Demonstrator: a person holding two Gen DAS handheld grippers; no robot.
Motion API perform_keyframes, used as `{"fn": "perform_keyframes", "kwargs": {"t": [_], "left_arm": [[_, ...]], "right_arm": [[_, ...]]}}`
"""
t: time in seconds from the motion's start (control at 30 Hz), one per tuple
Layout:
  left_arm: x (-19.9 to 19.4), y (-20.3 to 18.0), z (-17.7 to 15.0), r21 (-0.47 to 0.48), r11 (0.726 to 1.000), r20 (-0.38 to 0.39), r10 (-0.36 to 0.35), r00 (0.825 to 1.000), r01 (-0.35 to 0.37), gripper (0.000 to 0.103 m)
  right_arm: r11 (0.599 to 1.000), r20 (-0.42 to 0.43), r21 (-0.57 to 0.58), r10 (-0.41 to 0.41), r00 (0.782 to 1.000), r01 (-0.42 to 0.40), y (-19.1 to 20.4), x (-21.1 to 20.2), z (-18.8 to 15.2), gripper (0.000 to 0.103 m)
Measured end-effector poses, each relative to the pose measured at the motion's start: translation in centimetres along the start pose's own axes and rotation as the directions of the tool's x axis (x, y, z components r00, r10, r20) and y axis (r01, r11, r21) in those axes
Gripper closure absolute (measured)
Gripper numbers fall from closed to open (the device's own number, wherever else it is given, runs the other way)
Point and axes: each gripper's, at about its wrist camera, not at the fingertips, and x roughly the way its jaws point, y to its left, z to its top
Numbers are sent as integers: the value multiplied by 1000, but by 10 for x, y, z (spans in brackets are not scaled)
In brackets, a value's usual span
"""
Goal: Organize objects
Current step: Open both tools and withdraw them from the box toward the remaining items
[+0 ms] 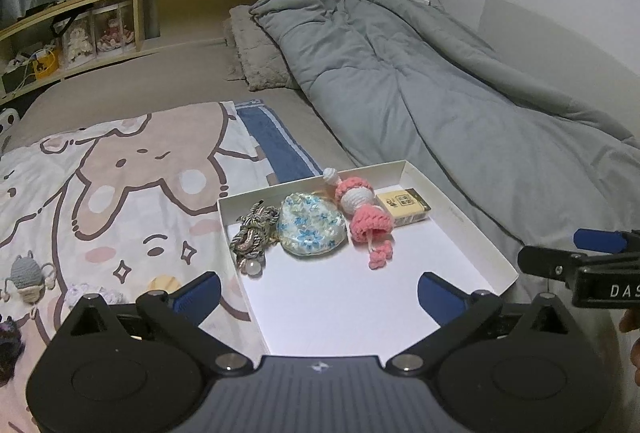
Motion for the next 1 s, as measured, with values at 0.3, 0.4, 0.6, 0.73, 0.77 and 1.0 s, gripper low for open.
{"fn": "perform_keyframes", "kwargs": {"t": [0.3, 0.4, 0.6, 0.73, 0.77, 1.0], "left_arm": [[-6, 18, -5, -39, 999, 16, 4, 1000, -3, 0], [-7, 26, -7, -49, 999, 21, 6, 1000, -5, 0], [-15, 55, -8, -72, 996, 48, 61, 997, -58, 0], [-24, 79, -8, -85, 990, 63, 116, 991, -111, 0], [-26, 84, -8, -87, 989, 66, 127, 990, -121, 0], [-43, 126, -11, -116, 972, 91, 213, 973, -202, 0]], "right_arm": [[1000, -1, -18, -9, 1000, 9, 9, -5, 0, 0], [1000, -5, -18, 18, 1000, -18, 13, -3, 0, 0], [999, 3, -19, 29, 1000, -29, 28, 6, 3, 0], [998, 4, -21, 55, 998, -55, 45, 14, 7, 0], [998, 3, -24, 63, 998, -63, 50, 17, 9, 0], [992, 10, -53, 116, 993, -115, 92, 32, 16, 0]]}}
